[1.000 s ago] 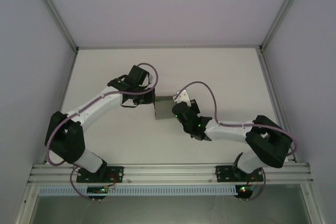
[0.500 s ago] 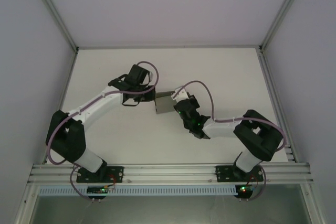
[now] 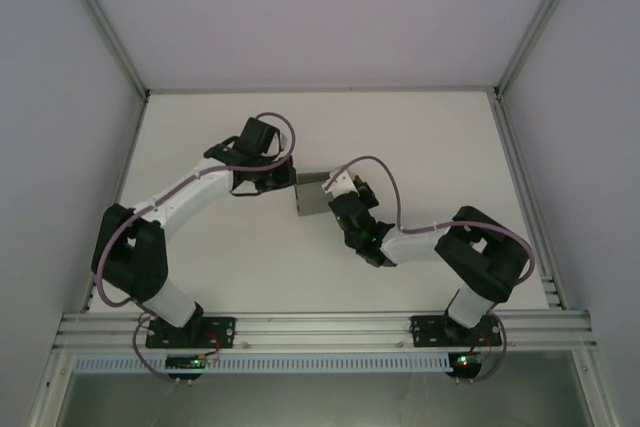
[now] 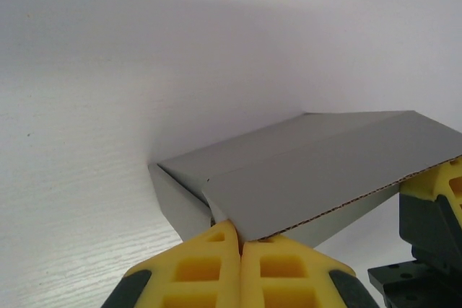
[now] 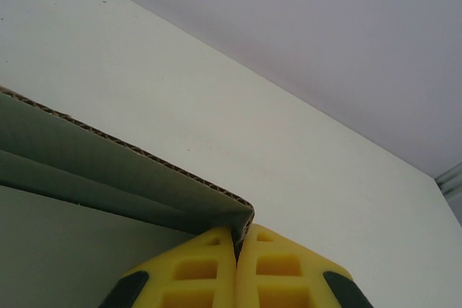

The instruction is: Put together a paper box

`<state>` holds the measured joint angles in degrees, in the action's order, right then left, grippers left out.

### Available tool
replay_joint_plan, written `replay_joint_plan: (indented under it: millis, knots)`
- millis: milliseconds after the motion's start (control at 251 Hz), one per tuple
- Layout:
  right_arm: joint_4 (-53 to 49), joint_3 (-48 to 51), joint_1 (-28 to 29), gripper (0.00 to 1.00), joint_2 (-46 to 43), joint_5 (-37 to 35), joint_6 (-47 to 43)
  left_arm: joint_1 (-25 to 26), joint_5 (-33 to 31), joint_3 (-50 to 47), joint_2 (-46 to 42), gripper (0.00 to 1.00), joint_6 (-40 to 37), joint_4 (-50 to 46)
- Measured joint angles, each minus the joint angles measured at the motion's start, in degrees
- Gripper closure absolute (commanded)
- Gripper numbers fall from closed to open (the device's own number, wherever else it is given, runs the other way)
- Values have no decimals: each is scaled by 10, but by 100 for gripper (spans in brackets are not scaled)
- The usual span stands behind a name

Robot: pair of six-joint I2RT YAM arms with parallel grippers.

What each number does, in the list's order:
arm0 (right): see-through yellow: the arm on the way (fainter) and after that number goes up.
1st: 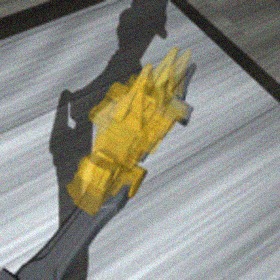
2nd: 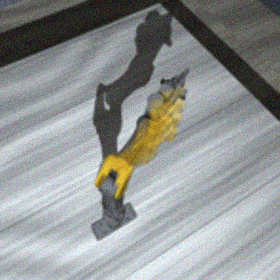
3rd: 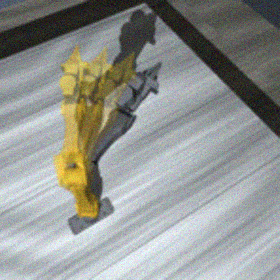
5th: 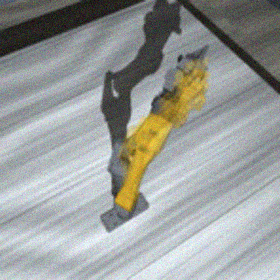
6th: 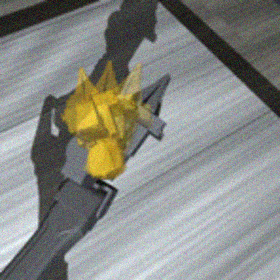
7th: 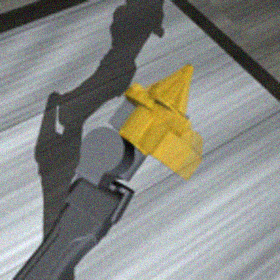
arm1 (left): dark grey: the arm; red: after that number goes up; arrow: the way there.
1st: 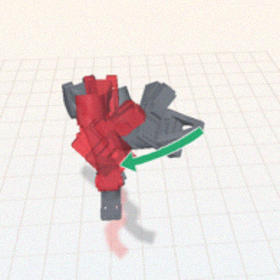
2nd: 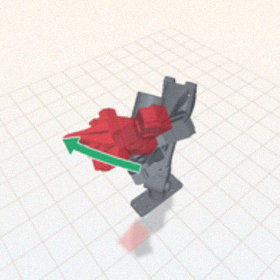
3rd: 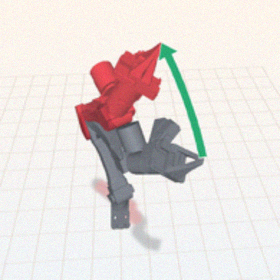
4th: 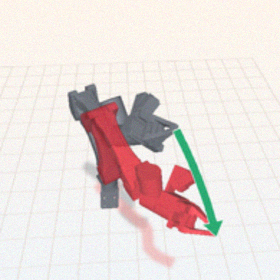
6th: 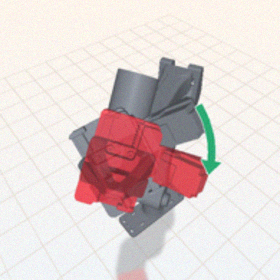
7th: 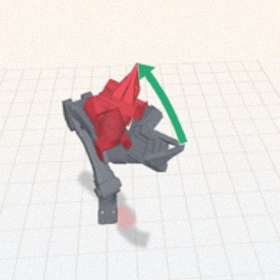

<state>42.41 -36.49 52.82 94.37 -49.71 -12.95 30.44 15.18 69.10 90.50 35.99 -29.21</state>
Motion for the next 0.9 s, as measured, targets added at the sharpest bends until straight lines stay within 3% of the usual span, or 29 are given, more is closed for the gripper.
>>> replay_joint_plan:
  millis: [231, 615, 902]
  knots:
    - [-10, 0, 0, 100, -4, 0, 16, 24, -56, -2, 0, 100, -14, 6]
    - [-56, 0, -2, 100, -24, 10, 61, 38, -75, -31, -9, 100, -14, 48]
    - [-95, 3, -6, 100, -46, 26, 95, 68, -125, -47, -16, 100, -14, 57]
